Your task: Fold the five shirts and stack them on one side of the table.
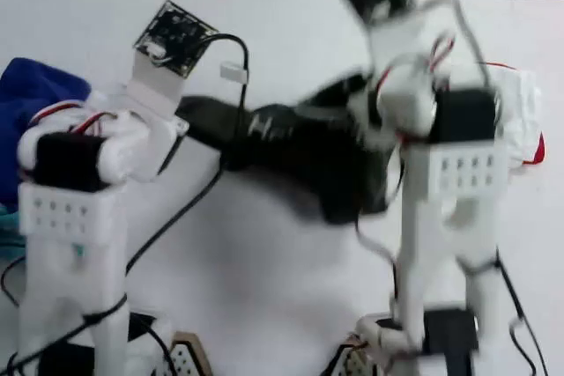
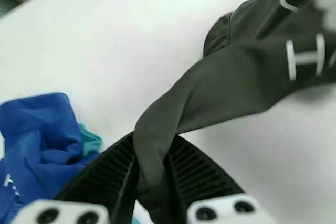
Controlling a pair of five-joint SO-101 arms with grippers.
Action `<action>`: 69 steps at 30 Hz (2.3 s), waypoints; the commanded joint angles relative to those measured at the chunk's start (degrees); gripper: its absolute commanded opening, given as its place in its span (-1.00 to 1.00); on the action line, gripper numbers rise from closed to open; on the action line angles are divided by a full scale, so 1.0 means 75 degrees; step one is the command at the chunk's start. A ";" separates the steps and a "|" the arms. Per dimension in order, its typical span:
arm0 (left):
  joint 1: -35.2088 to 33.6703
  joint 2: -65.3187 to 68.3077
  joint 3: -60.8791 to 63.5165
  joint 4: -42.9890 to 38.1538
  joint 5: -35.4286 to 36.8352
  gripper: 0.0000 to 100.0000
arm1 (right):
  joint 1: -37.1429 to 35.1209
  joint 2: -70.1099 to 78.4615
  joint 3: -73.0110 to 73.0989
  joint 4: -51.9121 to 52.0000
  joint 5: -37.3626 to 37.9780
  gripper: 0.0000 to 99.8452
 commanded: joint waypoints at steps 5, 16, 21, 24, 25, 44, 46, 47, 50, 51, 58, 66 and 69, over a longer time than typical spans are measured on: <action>0.0035 0.0832 0.1143 -0.0070 0.0012 -0.95 | -0.0088 -0.3534 0.5908 -0.0826 0.0574 -0.96; 0.0035 0.1700 0.2174 -0.0070 0.0000 -0.95 | -0.0533 -0.4659 0.7443 -0.0850 0.1676 -0.96; 0.0035 0.1676 0.2315 0.0059 0.0023 -0.95 | -0.0533 -0.4718 0.7326 -0.0639 0.1676 -0.94; 0.0035 0.1512 0.2831 -0.0059 0.0023 -0.95 | -0.0498 -0.4718 0.7244 -0.0580 0.1676 -0.81; 0.0035 0.1325 0.3100 -0.0199 0.0035 -0.95 | -0.0486 -0.4718 0.7244 -0.0580 0.1676 -0.76; -0.1711 -0.1008 0.5714 -0.1641 -0.0938 -0.95 | -0.0533 -0.4648 0.5134 -0.0041 0.0715 -0.67; -0.1899 -0.0891 0.5714 -0.1641 -0.0996 -0.95 | -0.0533 -0.4636 0.4466 0.0053 0.0481 -0.67; -0.1969 -0.0856 0.5714 -0.1641 -0.1008 -0.95 | -0.0522 -0.4636 0.4185 0.0053 0.0399 -0.67; -0.2016 -0.0809 0.5714 -0.1641 -0.1008 -0.95 | -0.0533 -0.4355 0.3563 -0.0205 0.0270 -0.67; -0.2016 -0.0809 0.5714 -0.1629 -0.0996 -0.95 | -0.0533 -0.4073 0.3411 -0.0393 0.0188 -0.67; -0.2016 -0.0809 0.6078 -0.1700 -0.1020 -0.95 | -0.1143 -0.0064 0.1348 -0.0955 -0.0410 -0.67; -0.2145 -0.0832 0.6547 -0.2075 -0.0973 -0.95 | -0.1553 0.3944 -0.2497 -0.0709 -0.0434 -0.67; -0.2180 -0.0832 0.6523 -0.2075 -0.0973 -0.95 | -0.1694 0.5187 -0.3587 -0.0697 -0.0434 -0.67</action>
